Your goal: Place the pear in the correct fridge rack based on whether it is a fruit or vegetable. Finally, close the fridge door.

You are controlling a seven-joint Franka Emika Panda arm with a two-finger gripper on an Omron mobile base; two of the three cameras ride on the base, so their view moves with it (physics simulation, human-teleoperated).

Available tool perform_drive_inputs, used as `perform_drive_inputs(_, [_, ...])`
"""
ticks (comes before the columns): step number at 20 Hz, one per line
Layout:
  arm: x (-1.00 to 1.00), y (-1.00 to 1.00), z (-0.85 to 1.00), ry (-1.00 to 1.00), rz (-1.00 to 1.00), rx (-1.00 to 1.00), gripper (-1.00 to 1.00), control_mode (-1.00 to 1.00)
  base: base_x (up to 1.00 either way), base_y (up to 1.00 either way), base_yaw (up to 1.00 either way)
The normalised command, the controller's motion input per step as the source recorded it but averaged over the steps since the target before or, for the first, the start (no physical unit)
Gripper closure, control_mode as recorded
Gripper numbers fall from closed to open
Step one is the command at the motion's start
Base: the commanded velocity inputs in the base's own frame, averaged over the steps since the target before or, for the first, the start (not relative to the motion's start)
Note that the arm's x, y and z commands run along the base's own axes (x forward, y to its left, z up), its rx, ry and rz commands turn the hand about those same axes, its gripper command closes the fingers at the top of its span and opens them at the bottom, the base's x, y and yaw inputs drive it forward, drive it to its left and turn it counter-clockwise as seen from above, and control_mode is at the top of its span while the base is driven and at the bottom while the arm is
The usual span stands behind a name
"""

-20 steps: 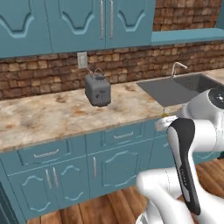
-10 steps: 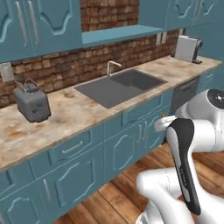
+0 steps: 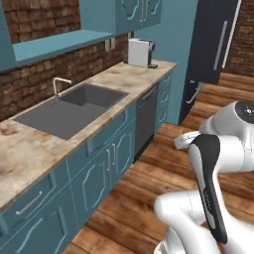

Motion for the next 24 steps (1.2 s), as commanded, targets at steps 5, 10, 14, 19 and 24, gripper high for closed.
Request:
perform_drive_inputs(5, [0.00, 0.00, 0.00, 0.00, 0.00, 0.00, 1.00, 1.00, 0.53, -0.22, -0.50])
perform_drive_inputs(10, [0.00, 0.00, 0.00, 0.00, 0.00, 0.00, 1.00, 1.00, 0.88, -0.10, -0.39])
perform_drive_inputs(14, [0.00, 0.00, 0.00, 0.00, 0.00, 0.00, 1.00, 1.00, 1.00, -0.11, -0.31])
perform_drive_inputs(19, [0.00, 0.00, 0.00, 0.00, 0.00, 0.00, 1.00, 1.00, 1.00, -0.20, -0.28])
perform_drive_inputs(24, [0.00, 0.00, 0.00, 0.00, 0.00, 0.00, 1.00, 1.00, 1.00, -0.24, -0.18])
